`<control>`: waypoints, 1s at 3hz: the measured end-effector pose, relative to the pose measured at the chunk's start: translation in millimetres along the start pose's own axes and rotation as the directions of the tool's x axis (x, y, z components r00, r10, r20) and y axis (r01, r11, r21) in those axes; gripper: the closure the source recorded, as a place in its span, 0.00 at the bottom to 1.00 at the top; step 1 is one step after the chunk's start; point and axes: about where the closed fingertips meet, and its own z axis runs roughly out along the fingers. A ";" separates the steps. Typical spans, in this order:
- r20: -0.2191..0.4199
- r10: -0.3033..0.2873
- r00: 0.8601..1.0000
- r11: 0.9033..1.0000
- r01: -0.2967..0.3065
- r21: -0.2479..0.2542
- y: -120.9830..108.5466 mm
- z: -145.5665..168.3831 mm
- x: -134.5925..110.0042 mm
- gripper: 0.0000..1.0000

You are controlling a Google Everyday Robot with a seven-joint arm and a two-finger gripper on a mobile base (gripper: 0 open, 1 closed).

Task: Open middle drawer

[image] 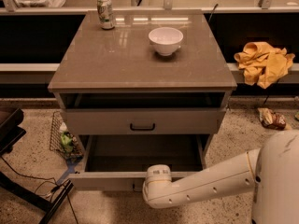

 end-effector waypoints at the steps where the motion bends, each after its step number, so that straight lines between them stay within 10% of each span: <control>1: 0.000 0.000 1.000 1.000 0.000 0.000 0.0 -0.1 0.0 0.99; 3: 0.000 0.000 1.000 1.000 0.000 0.000 0.0 -0.1 0.0 0.85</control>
Offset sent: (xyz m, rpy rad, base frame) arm 0.0257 0.0384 0.2219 -0.2706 -0.3866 0.0851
